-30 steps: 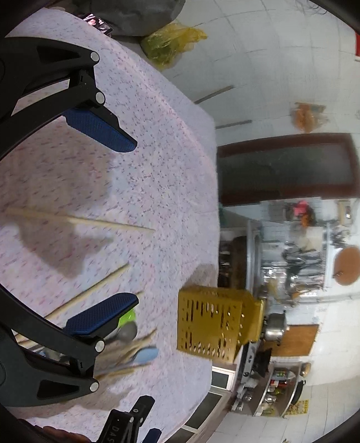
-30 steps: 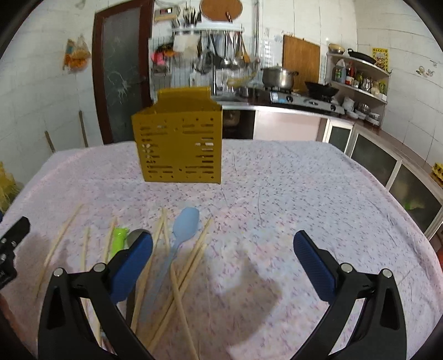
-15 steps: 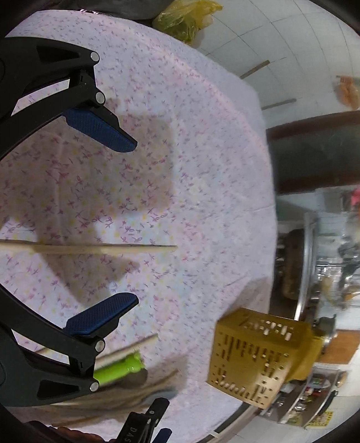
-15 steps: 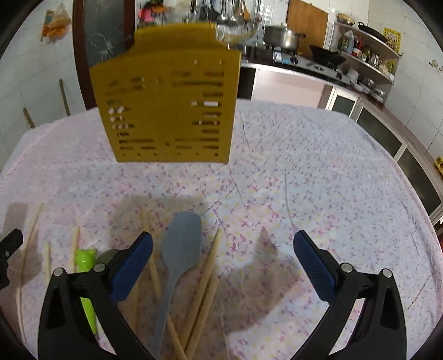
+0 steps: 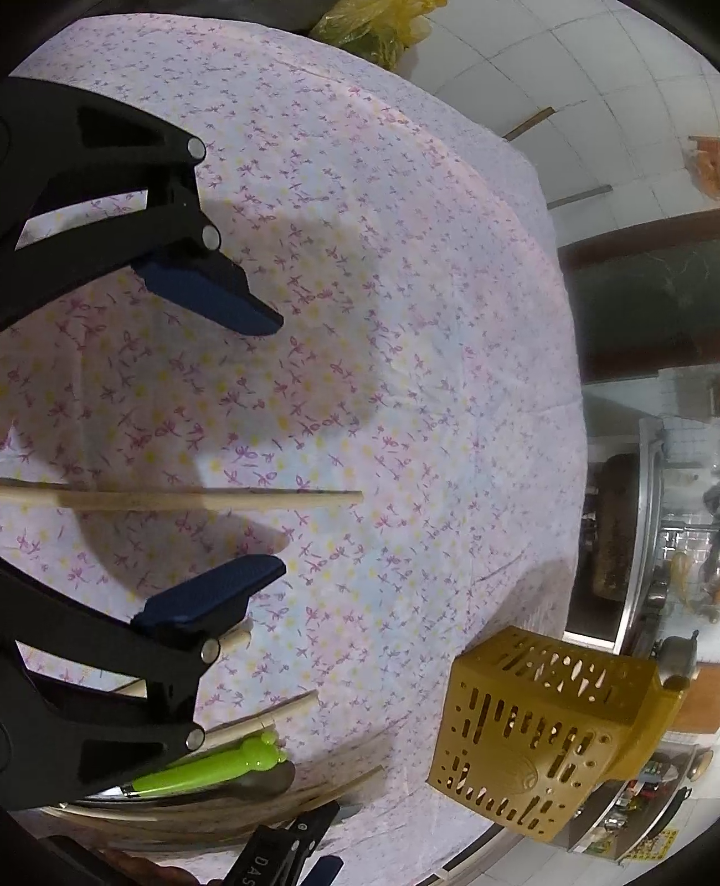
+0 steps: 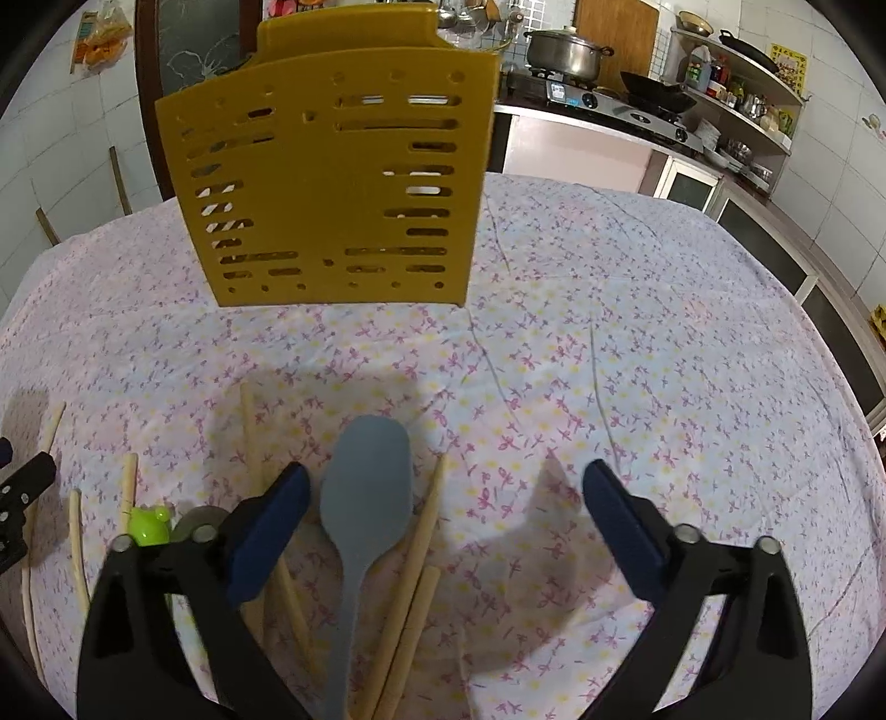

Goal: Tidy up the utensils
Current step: 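Close the left tool on a wooden chopstick while the right tool grasps the light-blue spoon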

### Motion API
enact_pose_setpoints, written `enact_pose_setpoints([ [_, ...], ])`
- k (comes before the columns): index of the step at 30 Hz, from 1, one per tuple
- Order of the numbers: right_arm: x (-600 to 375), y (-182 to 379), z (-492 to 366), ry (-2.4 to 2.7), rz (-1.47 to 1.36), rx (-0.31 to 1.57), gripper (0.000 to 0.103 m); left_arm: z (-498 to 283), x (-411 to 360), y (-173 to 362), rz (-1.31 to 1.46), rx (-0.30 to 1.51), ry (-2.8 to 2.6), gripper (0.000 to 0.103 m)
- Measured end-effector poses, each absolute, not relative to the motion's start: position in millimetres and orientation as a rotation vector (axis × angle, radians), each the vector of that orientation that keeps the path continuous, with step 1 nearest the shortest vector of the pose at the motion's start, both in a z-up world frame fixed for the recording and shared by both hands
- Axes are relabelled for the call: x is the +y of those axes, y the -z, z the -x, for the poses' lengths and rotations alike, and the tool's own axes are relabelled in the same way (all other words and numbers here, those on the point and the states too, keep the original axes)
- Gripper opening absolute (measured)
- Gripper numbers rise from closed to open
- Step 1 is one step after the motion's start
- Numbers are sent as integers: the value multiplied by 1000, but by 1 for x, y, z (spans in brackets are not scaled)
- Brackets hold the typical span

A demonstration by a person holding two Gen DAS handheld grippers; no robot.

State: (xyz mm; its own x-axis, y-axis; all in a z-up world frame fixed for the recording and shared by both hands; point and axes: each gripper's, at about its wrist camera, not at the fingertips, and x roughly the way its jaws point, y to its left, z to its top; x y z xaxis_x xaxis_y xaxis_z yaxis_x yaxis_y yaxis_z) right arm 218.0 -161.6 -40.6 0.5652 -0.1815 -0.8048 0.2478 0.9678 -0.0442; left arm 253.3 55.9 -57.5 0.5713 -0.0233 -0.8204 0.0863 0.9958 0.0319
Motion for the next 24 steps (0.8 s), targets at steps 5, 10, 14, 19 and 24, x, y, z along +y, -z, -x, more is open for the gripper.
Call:
enact_pose_setpoints([
  [5,-153,40,-225,260,-96,966,78,-256,58,59,-58,973,60,70],
  [10,-145,36,-230,254,-103,983,59,-257,55,59,-52,981,55,60],
  [14,-139,34,-231,246,-117,996,51,-257,48,56,-61,992,57,37],
  [19,-137,32,-231,235,-130,996,38,-265,37,54,-70,1024,71,15],
  [24,-132,30,-228,228,-127,991,32,-269,37,54,-69,1037,68,5],
])
